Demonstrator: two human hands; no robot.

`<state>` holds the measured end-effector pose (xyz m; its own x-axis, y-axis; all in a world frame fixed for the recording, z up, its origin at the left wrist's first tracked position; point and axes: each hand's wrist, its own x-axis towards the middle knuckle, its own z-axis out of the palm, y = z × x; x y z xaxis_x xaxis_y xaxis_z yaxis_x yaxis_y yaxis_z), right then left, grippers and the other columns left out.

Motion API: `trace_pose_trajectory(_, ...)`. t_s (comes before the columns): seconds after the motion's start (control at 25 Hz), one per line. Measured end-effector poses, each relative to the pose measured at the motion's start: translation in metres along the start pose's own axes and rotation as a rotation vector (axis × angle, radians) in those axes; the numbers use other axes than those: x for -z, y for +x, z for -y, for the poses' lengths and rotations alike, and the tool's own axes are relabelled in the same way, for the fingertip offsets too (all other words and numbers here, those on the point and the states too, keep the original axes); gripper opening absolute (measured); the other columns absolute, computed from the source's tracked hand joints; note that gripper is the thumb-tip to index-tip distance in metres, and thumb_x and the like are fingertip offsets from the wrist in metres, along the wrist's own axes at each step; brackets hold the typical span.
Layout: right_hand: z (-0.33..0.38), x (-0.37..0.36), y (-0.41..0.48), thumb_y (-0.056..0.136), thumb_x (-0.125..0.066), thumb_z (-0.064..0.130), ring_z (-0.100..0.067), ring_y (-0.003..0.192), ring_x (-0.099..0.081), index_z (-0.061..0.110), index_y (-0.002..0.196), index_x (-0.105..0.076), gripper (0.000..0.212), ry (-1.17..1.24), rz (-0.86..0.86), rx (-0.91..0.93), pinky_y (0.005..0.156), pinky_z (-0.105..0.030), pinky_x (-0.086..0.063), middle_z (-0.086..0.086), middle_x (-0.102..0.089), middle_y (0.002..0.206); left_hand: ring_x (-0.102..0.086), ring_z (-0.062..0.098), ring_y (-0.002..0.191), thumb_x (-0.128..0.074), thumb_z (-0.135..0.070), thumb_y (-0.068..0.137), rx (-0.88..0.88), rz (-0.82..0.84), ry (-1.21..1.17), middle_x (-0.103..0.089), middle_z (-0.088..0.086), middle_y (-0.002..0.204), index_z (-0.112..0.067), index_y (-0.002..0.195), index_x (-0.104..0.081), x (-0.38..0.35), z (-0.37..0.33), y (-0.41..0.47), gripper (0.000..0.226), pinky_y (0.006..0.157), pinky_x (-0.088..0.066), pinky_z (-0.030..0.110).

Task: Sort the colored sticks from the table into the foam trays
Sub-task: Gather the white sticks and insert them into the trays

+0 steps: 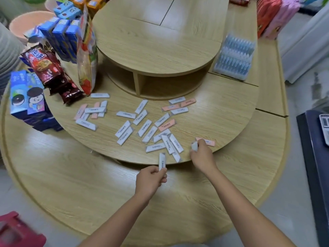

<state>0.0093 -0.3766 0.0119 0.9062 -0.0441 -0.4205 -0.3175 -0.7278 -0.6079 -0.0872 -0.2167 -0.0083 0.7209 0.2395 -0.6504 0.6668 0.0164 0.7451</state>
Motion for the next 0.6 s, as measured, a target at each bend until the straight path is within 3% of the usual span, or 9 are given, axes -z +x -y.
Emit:
trace_pose_trajectory(0.08, 0.015, 0.000, 0.005, 0.092, -0.040, 0.004, -0.021, 0.082, -0.046, 0.007, 0.102, -0.041, 0.010, 0.039, 0.052, 0.024, 0.053, -0.027, -0.030, -0.005, -0.048, 0.091, -0.070, 0.016, 0.072, -0.064, -0.020, 0.088, -0.078, 0.017, -0.016, -0.072, 0.005, 0.074, -0.014, 0.091, -0.070, 0.015, -0.006, -0.004, 0.009, 0.073, -0.056, 0.034)
trace_pose_trajectory(0.2, 0.035, -0.008, 0.018, 0.091, -0.045, 0.009, -0.020, 0.083, -0.045, 0.010, 0.096, -0.040, 0.007, 0.008, 0.085, 0.047, 0.056, -0.028, -0.030, -0.007, -0.048, 0.094, -0.069, 0.015, 0.071, -0.059, -0.014, 0.089, -0.134, -0.005, -0.029, -0.071, 0.006, 0.078, -0.017, 0.101, -0.062, 0.032, -0.025, 0.006, 0.012, 0.075, -0.055, 0.032)
trace_pose_trajectory(0.4, 0.045, -0.029, 0.029, 0.080, -0.068, 0.037, -0.019, 0.078, -0.046, 0.011, 0.087, -0.045, 0.036, -0.161, 0.057, 0.082, 0.050, -0.025, -0.025, -0.004, -0.050, 0.091, -0.065, 0.016, 0.077, -0.050, -0.012, 0.087, -0.091, 0.006, 0.052, -0.067, 0.004, 0.087, -0.017, 0.087, -0.058, 0.040, -0.054, 0.028, 0.009, 0.072, -0.052, 0.030)
trace_pose_trajectory(0.52, 0.046, -0.033, 0.033, 0.080, -0.071, 0.037, -0.018, 0.075, -0.046, 0.010, 0.083, -0.046, 0.037, -0.137, 0.037, 0.043, 0.049, -0.023, -0.025, -0.005, -0.052, 0.087, -0.046, 0.014, 0.065, -0.051, -0.020, 0.088, -0.137, -0.013, 0.160, -0.052, 0.002, 0.077, -0.012, 0.080, -0.051, 0.040, -0.060, 0.037, 0.011, 0.059, -0.037, 0.026)
trace_pose_trajectory(0.6, 0.049, -0.032, 0.038, 0.078, -0.073, 0.035, -0.017, 0.070, -0.047, 0.013, 0.074, -0.045, 0.036, -0.120, 0.059, -0.002, 0.048, -0.025, -0.028, -0.002, -0.052, 0.078, -0.044, 0.014, 0.062, -0.054, -0.026, 0.086, -0.184, -0.045, 0.269, -0.050, -0.001, 0.072, -0.015, 0.076, -0.048, 0.040, -0.062, 0.043, 0.016, 0.058, -0.034, 0.028)
